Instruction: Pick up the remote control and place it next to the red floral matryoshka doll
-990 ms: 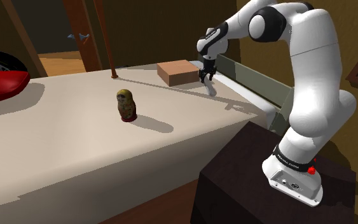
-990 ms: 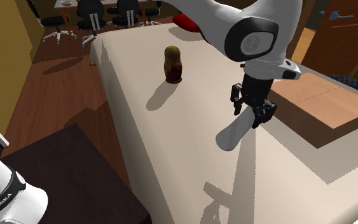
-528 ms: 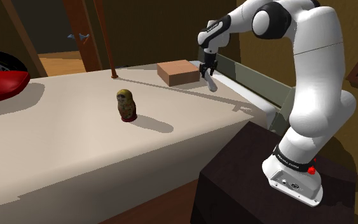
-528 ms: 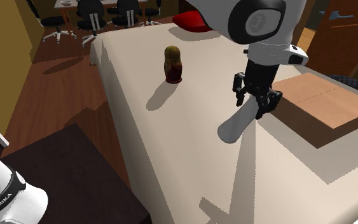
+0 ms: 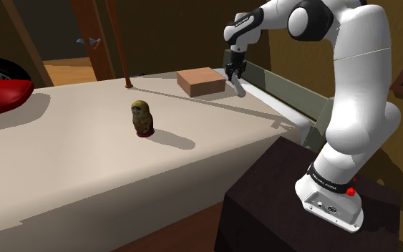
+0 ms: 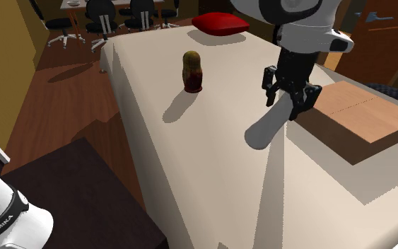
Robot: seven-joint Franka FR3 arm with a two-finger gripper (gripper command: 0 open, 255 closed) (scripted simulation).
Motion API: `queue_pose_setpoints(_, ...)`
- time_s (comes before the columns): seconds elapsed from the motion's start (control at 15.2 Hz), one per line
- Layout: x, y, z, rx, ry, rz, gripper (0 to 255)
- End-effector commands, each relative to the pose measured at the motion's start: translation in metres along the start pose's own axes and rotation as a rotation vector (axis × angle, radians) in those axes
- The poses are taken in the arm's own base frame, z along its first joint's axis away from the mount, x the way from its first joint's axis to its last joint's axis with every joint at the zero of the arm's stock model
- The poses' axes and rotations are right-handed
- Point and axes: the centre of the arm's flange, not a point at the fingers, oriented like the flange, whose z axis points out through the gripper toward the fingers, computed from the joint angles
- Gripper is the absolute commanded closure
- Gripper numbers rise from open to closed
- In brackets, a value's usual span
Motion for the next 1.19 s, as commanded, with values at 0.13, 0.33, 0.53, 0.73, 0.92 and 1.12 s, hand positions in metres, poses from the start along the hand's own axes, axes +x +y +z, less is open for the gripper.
queue_pose_setpoints(0.13,0.001,-0.001,-0.022,0.0,0.0,0.0,255)
queue_pose_setpoints(0.33,0.001,0.0,-0.037,0.0,0.0,0.0,255)
queue_pose_setpoints(0.53,0.001,0.0,-0.053,0.0,0.0,0.0,255)
queue_pose_setpoints(0.73,-0.003,-0.026,-0.054,0.0,0.0,0.0,255)
queue_pose_setpoints(0.92,-0.007,-0.066,-0.055,0.0,0.0,0.0,255)
queue_pose_setpoints(1.12,-0.012,-0.105,-0.056,0.0,0.0,0.0,255)
